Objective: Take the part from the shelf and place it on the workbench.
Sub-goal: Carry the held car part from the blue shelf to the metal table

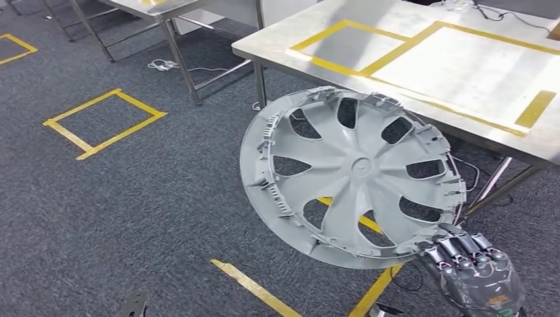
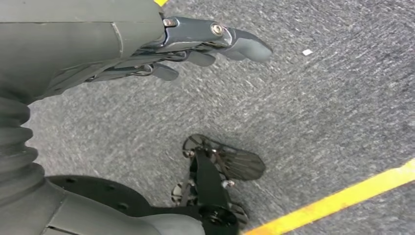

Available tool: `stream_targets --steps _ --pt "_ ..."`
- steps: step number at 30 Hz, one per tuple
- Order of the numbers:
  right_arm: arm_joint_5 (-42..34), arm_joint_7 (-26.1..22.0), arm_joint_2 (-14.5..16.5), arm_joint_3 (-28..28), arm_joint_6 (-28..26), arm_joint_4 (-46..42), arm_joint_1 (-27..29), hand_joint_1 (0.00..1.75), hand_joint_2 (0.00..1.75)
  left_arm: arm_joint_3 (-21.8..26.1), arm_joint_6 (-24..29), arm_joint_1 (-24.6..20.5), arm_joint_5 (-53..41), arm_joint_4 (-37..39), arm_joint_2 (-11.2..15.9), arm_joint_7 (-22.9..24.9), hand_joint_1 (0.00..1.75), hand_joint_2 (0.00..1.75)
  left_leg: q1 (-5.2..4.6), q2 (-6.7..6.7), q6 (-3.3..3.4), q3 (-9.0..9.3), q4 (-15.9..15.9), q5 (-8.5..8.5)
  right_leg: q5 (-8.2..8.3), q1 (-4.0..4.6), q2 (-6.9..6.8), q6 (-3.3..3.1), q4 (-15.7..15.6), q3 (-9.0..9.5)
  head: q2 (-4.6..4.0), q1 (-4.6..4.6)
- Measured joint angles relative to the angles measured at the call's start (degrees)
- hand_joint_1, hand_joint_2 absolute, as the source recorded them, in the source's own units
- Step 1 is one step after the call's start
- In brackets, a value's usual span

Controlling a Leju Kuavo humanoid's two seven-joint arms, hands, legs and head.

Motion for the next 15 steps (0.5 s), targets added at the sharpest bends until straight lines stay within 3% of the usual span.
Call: stream_targets --steps 1,3,4,5,6,8,9,11,15 --pt "0.7 0.5 0.3 0.5 0.0 0.3 -0.5 1.75 1.75 0.2 -0.1 0.0 0.3 0.0 0.0 0.1 0.0 1.75 0.03 -0.06 -0.19 -1.25 2.8 -1.27 -0.16 -0.07 0.02 -0.4 -0.1 0.39 0.0 -0.13" --pt "2.2 1.8 0.9 1.8 0.0 1.1 -1.6 1.75 1.75 0.5 -0.4 0.0 0.9 0.0 0.1 0.6 0.0 1.75 0.02 -0.14 -0.39 -5.64 10.8 -4.13 -0.64 0.04 0.1 -0.93 -0.1 0.97 0.0 -0.27" --pt "2.9 2.5 1.1 2.5 0.0 1.6 -2.0 1.75 1.75 0.7 -0.4 0.0 1.0 0.0 0.1 1.0 0.0 1.75 0.02 -0.16 -0.4 -7.79 14.1 -4.78 -0.89 0.12 0.2 -1.05 -0.1 1.29 0.0 -0.28" --pt "3.5 3.2 1.3 3.0 0.0 2.1 -2.4 1.75 1.75 0.7 -0.3 0.1 0.9 0.0 0.1 1.4 0.0 1.75 -0.01 -0.18 -0.33 -9.12 15.5 -4.26 -1.19 0.2 0.31 -1.09 -0.1 1.65 0.0 -0.27" --pt "4.2 4.0 1.3 3.5 0.0 2.5 -2.6 1.75 1.75 0.8 -0.1 0.1 0.8 0.0 0.1 2.1 0.0 1.75 -0.04 -0.19 -0.16 -9.45 14.7 -2.56 -1.51 0.27 0.43 -1.07 -0.1 2.11 0.0 -0.31" --pt "5.5 5.5 1.3 4.1 0.0 3.2 -2.8 1.75 1.75 0.8 0.5 0.3 0.3 0.0 0.1 3.4 0.0 1.75 -0.23 -0.31 0.51 -7.59 8.0 2.83 -2.26 0.33 0.59 -0.91 -0.1 2.93 0.0 -0.33" --pt "6.0 6.0 1.3 4.2 0.0 3.4 -2.8 1.75 1.75 0.8 0.8 0.3 0.2 0.0 0.1 3.9 0.0 1.75 -0.4 -0.43 0.88 -6.33 4.4 4.7 -2.66 0.42 0.65 -0.69 -0.1 3.23 0.0 -0.29" --pt "6.7 6.8 1.0 4.4 0.0 3.8 -2.6 1.75 1.75 0.9 0.9 0.4 0.3 0.0 0.0 4.3 0.0 1.75 -0.7 -0.57 1.37 -4.87 0.3 5.58 -3.14 0.49 0.75 -0.14 0.0 3.24 0.0 -0.22" --pt "7.2 7.3 0.7 5.3 0.1 4.5 -3.1 1.75 1.75 0.9 -0.5 0.4 1.2 0.0 -0.1 3.1 0.0 1.75 -0.45 -0.51 2.14 -3.99 -1.4 4.88 -4.0 0.46 0.67 1.07 0.3 3.05 0.0 -0.13"
